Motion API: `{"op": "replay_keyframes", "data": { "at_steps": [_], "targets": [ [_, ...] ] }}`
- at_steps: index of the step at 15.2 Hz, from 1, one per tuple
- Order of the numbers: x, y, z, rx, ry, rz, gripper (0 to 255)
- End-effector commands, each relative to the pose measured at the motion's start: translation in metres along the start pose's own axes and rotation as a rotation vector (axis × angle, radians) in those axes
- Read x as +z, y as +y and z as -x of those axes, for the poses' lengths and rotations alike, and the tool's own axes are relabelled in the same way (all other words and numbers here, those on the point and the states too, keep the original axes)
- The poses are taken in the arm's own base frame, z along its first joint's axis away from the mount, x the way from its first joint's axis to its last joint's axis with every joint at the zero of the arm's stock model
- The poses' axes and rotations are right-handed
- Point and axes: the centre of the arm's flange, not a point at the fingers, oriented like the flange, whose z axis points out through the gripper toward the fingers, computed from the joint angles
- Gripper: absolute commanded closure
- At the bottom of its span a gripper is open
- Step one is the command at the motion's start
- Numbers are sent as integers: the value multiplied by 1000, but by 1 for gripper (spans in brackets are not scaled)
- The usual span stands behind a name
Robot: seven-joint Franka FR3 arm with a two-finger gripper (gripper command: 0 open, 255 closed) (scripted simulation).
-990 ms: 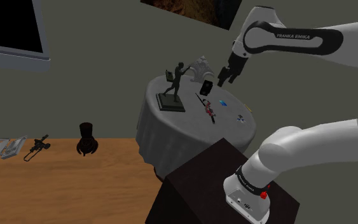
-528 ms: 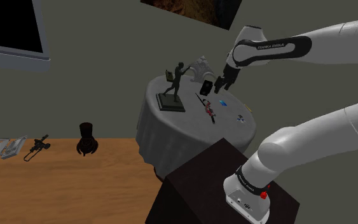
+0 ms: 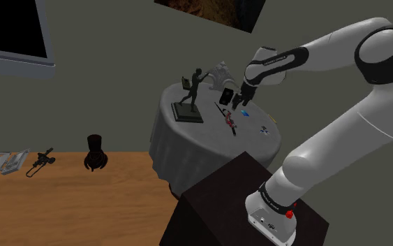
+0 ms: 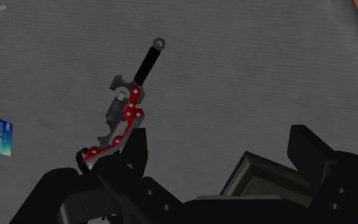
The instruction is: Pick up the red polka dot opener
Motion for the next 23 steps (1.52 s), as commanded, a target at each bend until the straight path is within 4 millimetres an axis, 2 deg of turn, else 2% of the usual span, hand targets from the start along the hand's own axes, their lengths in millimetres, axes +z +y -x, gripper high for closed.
{"op": "replay_keyframes", "data": {
  "at_steps": [1, 17, 23],
  "targets": [
    [22, 14, -6, 4, 0, 1, 0],
    [194, 124, -59, 43, -7, -3, 0],
    [221, 122, -58, 43, -7, -3, 0]
  ]
}}
